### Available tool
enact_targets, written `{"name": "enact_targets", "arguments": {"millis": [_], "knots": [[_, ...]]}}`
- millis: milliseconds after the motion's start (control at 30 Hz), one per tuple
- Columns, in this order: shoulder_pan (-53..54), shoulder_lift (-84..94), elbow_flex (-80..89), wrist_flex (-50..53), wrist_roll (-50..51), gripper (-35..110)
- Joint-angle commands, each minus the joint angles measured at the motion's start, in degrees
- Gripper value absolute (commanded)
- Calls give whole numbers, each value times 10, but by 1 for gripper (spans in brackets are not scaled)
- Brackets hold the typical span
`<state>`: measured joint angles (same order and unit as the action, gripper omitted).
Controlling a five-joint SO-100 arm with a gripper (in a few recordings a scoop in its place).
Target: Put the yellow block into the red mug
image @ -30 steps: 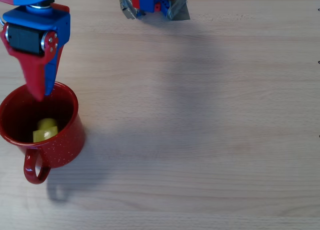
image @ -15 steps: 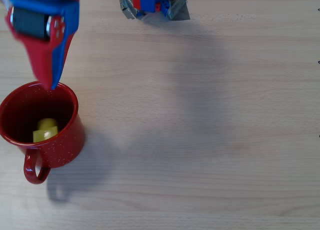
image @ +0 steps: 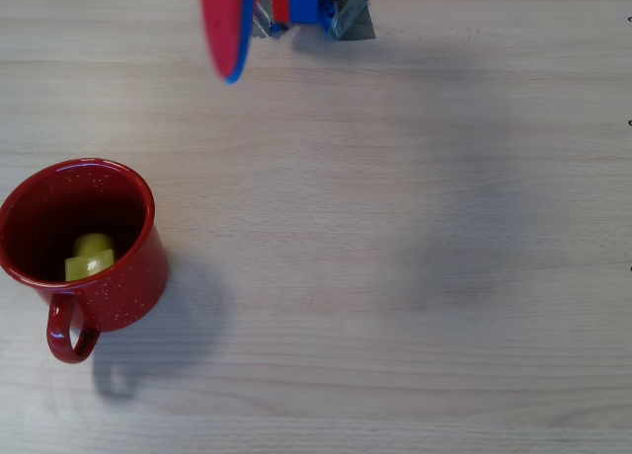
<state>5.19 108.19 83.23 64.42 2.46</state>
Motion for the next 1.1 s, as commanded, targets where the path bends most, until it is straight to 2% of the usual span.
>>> {"name": "enact_targets", "arguments": {"millis": [0,267,800,1067], "knots": [[-8,94,43,-13,9,0],[-38,268,231,-15,-7,0],[-75,571,685,-85,-26,0],[-80,671,784,-89,-3,0]]}}
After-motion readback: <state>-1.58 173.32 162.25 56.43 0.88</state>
